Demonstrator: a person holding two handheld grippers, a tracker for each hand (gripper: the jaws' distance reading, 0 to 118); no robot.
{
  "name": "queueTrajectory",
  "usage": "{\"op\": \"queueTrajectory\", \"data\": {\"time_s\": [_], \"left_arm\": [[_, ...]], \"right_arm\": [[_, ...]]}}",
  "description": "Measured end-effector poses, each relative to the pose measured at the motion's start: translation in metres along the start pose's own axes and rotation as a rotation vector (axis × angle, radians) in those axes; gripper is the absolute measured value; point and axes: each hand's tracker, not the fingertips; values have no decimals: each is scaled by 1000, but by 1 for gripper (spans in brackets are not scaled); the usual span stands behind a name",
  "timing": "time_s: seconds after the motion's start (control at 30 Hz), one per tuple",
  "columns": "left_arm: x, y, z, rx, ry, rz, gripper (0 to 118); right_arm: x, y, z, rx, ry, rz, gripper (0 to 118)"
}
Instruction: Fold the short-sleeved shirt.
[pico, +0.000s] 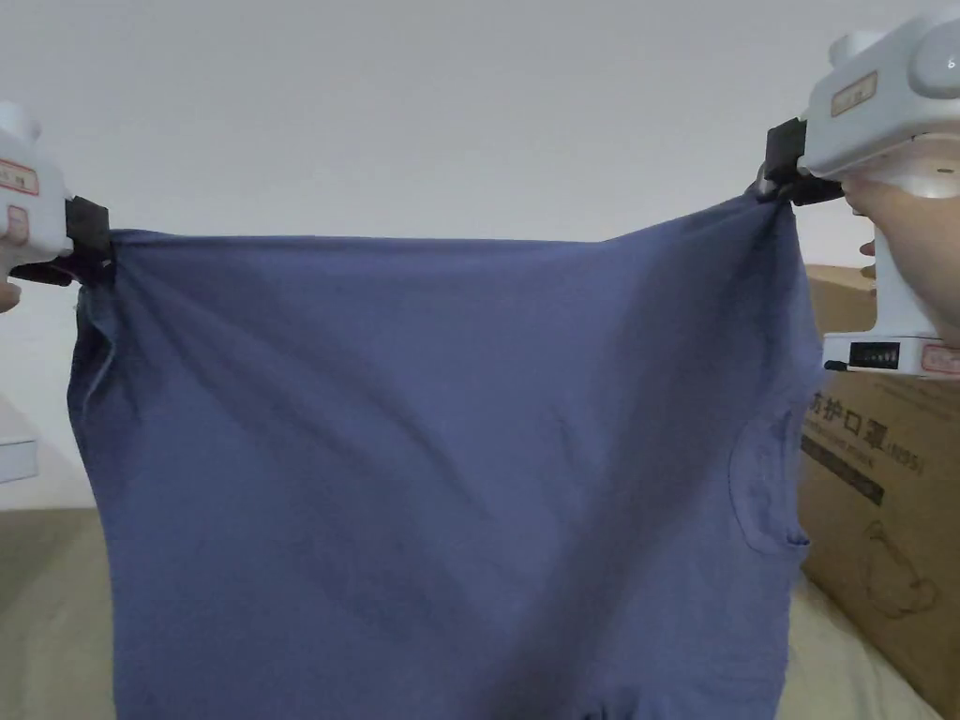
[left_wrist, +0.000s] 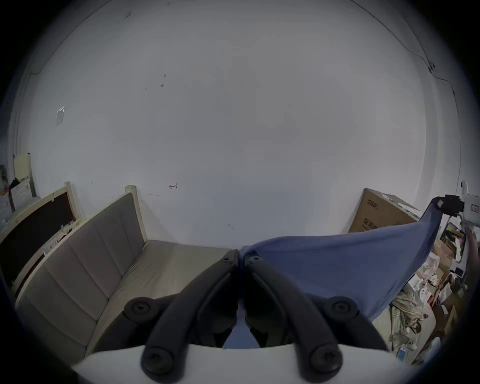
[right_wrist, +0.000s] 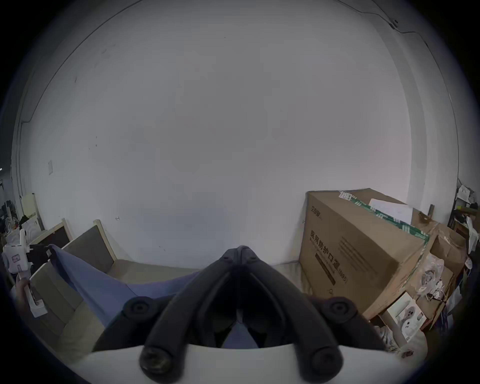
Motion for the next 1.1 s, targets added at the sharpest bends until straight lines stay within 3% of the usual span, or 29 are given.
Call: {"op": "queueTrajectory", "data": {"time_s": [0.13, 0.33, 0.5, 0.6, 0.67, 0.73, 0.83, 1.1], "left_arm": [[-7, -49, -29, -59, -27, 58, 3], [-30, -219, -62, -396, -21, 144, 2], [-59, -365, -21, -655, -43, 187, 2], [-70, -420, 29, -753, -51, 144, 2], [-74, -443, 65, -795, -70, 95, 2], [-80, -460, 100, -833, -83, 97, 2], [-85, -481, 148, -878, -105, 139, 2], [-74, -502, 224, -934, -140, 75, 3]], "right_arm": [[-2, -53, -36, -75, 10, -1, 2], [10, -248, -80, -469, 21, 22, 2], [29, -425, -24, -797, 59, 56, 2], [48, -490, 39, -910, 89, 6, 2], [67, -518, 78, -964, 102, -77, 2], [77, -534, 117, -1002, 115, -91, 2], [84, -546, 172, -1025, 117, -8, 2], [98, -560, 255, -1070, 116, -27, 2]]}}
